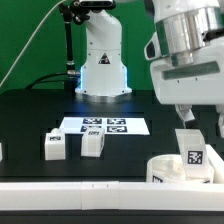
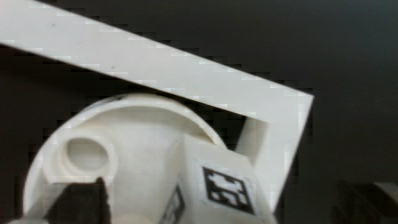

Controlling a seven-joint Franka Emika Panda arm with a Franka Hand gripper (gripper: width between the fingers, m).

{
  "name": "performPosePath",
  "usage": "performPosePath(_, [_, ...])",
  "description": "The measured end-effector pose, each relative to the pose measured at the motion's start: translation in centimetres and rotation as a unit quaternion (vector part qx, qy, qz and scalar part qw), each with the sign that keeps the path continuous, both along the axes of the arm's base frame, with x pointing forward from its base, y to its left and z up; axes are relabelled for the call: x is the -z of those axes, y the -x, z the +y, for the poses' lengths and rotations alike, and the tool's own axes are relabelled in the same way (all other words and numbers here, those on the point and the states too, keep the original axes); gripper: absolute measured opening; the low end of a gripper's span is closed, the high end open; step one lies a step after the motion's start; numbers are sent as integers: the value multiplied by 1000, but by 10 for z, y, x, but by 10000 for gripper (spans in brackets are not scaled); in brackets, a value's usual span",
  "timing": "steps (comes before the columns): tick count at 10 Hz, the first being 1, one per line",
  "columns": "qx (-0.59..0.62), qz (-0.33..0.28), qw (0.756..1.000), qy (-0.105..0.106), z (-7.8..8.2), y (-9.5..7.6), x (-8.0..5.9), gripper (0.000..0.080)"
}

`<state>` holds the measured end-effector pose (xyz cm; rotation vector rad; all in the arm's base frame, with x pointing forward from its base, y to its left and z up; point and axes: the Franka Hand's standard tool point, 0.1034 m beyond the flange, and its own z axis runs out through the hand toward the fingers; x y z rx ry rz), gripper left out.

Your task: Assemble stool

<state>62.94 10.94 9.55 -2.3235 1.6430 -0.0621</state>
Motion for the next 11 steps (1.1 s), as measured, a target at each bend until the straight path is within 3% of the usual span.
performPosePath(1, [-1, -4, 1000, 0, 1, 0, -6, 642])
performPosePath(2, [-1, -1, 1000, 0, 1, 1, -2, 648])
performPosePath(5, [-165, -9, 986, 35, 1, 7, 2, 649])
performPosePath(7, [-306, 0, 950, 62, -1, 10, -1, 649])
performPosePath(11, [-461, -23, 883, 90, -2, 8, -2, 649])
